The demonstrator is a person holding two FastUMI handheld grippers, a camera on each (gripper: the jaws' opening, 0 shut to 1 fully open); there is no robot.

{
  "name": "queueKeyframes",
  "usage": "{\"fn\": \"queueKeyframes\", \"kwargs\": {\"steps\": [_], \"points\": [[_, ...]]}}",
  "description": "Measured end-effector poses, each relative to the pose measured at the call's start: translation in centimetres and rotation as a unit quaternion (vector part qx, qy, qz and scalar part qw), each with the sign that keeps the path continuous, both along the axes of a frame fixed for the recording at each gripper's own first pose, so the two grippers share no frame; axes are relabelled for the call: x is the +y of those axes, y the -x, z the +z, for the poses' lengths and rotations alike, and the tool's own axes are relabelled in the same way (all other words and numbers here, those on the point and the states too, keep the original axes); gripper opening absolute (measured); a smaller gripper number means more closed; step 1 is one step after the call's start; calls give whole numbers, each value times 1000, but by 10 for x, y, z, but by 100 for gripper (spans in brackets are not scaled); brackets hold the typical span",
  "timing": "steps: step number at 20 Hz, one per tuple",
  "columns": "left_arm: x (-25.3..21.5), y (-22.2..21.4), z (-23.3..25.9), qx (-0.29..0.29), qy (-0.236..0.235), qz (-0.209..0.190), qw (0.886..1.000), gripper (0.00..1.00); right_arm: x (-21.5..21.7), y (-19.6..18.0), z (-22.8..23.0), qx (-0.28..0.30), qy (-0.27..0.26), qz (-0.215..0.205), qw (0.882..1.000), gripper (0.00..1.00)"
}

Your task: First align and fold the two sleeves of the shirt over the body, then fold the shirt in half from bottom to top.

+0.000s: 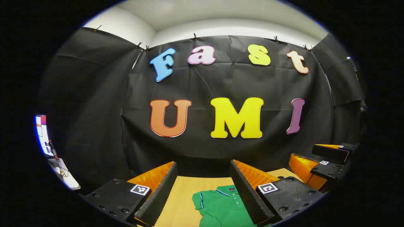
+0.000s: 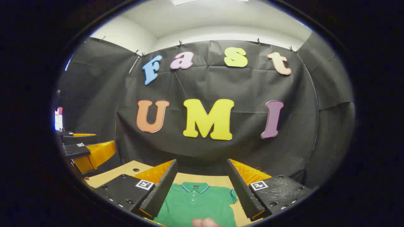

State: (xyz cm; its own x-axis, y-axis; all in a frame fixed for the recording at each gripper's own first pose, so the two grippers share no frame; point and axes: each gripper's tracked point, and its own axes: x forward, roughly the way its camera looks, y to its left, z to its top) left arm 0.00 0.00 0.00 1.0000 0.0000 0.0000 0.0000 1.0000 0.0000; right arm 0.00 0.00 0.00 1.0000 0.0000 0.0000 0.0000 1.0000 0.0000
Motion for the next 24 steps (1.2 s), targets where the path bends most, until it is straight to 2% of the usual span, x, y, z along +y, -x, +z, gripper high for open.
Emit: {"fn": "queueKeyframes", "kwargs": {"steps": [8, 12, 16, 18, 24], "points": [[2, 17, 2, -3, -16, 6, 1000, 100, -2, 13, -3, 10, 3, 6, 1000, 96], [-13, 18, 0, -10, -25, -6, 1000, 100, -32, 26, -11, 18, 22, -29, 999, 95], [-31, 14, -15, 12, -4, -19, 1000, 100, -58, 32, -18, 35, 14, -51, 998, 96], [-38, 7, -19, 16, 6, -19, 1000, 100, -65, 28, -18, 33, 20, -47, 998, 96], [-50, -14, -24, 26, -5, -8, 1000, 100, -80, 4, -29, 50, 15, -31, 998, 96]]}}
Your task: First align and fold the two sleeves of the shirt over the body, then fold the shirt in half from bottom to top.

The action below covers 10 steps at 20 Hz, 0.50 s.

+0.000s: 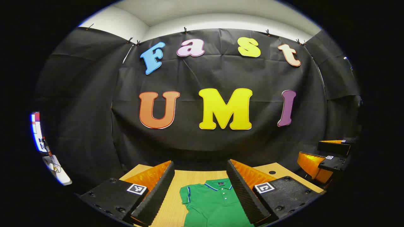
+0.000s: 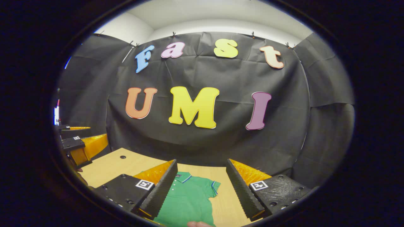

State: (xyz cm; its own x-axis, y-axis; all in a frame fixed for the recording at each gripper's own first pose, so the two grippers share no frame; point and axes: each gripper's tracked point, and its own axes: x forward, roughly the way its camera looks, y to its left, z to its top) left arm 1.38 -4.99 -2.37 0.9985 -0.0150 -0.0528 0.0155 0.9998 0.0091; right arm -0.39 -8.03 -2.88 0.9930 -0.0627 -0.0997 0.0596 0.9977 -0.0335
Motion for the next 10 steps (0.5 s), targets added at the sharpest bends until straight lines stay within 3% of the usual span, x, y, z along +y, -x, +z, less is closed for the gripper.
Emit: {"fn": "queueKeyframes", "kwargs": {"steps": [5, 10], "points": [[-1, -15, -1, 6, 3, 17, 1000, 100, -12, -28, -31, 42, -13, 9, 999, 95], [3, -29, -2, 9, -13, 37, 999, 100, -30, -68, -94, 118, -14, 13, 993, 95]]}}
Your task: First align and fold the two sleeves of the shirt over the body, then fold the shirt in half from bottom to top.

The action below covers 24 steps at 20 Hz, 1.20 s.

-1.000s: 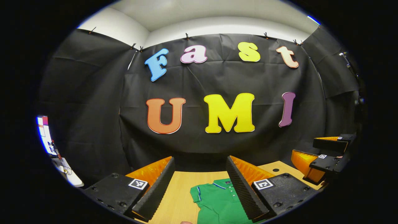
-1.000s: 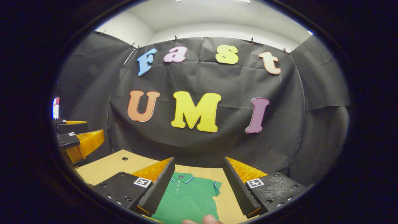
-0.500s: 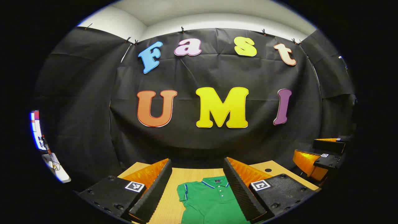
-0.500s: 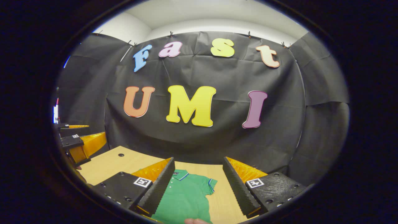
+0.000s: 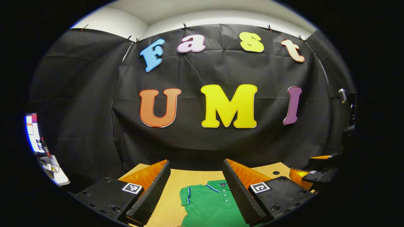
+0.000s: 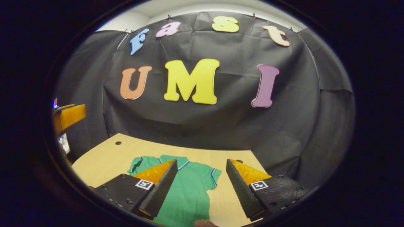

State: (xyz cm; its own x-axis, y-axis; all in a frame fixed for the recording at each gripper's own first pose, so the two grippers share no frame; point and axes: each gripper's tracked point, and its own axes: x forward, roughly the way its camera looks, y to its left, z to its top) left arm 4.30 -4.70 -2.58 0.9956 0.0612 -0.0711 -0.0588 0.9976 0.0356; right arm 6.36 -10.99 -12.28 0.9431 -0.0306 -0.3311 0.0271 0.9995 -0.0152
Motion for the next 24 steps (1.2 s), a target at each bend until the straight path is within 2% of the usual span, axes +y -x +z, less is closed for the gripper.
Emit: {"fn": "queueKeyframes", "kwargs": {"steps": [5, 11, 19, 23, 24], "points": [[-5, -12, -7, 12, -2, 5, 1000, 100, -25, -48, -71, 76, -6, 7, 997, 95], [-9, -25, -20, 32, 2, 17, 999, 100, -54, -103, -155, 157, -13, 3, 987, 96], [-9, -42, -41, 58, 3, 25, 998, 100, -71, -144, -252, 261, -30, 1, 965, 96], [-10, -46, -51, 72, 4, 27, 997, 100, -74, -148, -274, 292, -44, 7, 956, 75], [-11, -47, -53, 75, 4, 27, 997, 100, -76, -149, -279, 299, -44, 4, 953, 63]]}}
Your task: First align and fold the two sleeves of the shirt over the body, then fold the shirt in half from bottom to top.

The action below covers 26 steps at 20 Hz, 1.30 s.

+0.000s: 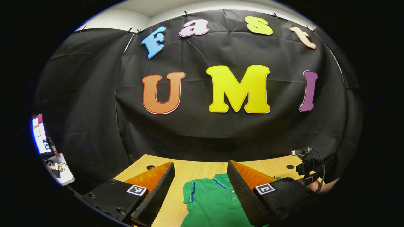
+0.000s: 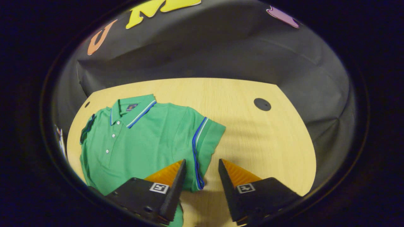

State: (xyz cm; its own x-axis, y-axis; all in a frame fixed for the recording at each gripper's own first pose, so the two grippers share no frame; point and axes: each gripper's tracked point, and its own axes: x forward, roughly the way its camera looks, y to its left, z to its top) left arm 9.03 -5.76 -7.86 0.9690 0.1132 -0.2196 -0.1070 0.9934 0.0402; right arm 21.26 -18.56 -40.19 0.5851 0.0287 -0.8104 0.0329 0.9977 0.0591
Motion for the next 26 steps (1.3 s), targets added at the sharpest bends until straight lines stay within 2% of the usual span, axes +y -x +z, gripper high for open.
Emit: {"fn": "queueKeyframes", "kwargs": {"steps": [1, 2, 3, 4, 6, 11, 16, 20, 26], "points": [[0, -1, 0, 0, 0, 0, 1000, 100, 1, 2, -4, 8, -7, 3, 1000, 51], [-2, -2, 0, 0, -1, -1, 1000, 100, 4, 3, -2, 8, -17, 2, 1000, 31], [-3, -3, 0, 1, -4, -4, 1000, 100, 5, 2, -5, 10, -6, 1, 1000, 26], [-4, -4, 0, 2, -6, -8, 1000, 100, 6, 1, -4, 8, -10, 3, 1000, 1], [-5, -4, 3, -3, -7, -10, 1000, 100, 11, 4, -4, 10, -20, 5, 1000, 1], [-4, -1, -5, 3, 16, -9, 1000, 100, 18, -2, 53, -33, -33, 7, 999, 0], [15, 9, -7, 1, 33, 15, 999, 100, 61, -15, 91, -53, -38, 25, 998, 0], [38, 28, -8, 4, 37, 41, 998, 100, 106, -17, 95, -50, -40, 41, 997, 0], [69, 51, -1, 3, 18, 65, 998, 100, 159, -17, 84, -31, -48, 49, 997, 0]]}}
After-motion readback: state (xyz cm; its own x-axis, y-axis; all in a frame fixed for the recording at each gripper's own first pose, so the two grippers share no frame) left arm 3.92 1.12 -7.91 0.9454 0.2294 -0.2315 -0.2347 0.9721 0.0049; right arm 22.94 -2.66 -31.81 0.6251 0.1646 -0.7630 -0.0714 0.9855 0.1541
